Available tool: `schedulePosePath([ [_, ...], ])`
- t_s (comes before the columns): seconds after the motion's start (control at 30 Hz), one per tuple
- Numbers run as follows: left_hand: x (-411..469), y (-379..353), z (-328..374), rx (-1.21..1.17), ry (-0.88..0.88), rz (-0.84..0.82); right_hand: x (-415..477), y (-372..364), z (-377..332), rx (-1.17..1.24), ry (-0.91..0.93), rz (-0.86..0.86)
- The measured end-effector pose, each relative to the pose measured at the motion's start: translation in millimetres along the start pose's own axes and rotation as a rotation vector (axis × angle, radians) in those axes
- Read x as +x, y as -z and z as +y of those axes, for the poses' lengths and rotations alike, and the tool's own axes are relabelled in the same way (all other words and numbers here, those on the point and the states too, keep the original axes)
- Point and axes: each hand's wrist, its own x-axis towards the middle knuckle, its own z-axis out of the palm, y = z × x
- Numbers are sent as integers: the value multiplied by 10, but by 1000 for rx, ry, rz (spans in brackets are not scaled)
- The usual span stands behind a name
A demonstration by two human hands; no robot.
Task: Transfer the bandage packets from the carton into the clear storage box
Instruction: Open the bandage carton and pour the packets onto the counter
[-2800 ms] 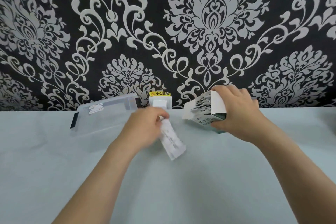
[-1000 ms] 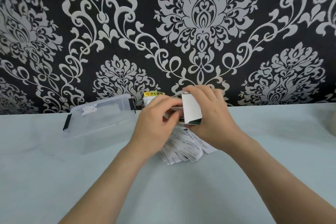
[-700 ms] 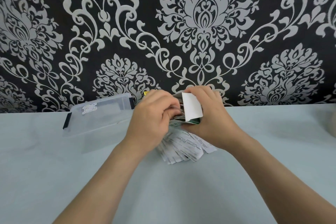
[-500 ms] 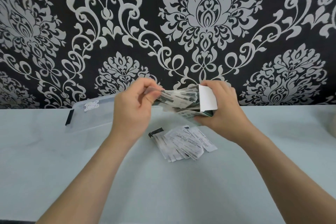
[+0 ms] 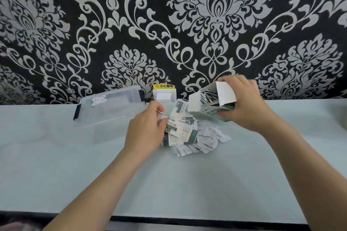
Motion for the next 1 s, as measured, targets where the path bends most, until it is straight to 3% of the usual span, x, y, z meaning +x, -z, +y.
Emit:
schedulePosePath([
  [0.07,-71,-22,75,285,-117,1,-21,8,-7,-19,0,5],
  [0.17,-59,-73,236,328,-191,1,-28,7,-3,-51,-4,-10],
  [0.3,17,-404,285,303,-119,-408,-43,-51,26,-131,5,66],
  [0.37,-59,-625,343,378,-168,-484,-56,-90,32,-191,10,170],
  [0.5,-218,-830,580,365,-301,-461,-59,-137,27,-194,19,272],
  [0.63,-360,-895,719,349,-350,-462,-55,-176,69,-174,29,148],
  [0.83,-497,-733,623,372,-438,-530,-40,-148,110,-202,57,211],
  [1.0,-531,-519,314,420,-442,-551,-117,-150,137,-200,133,106],
])
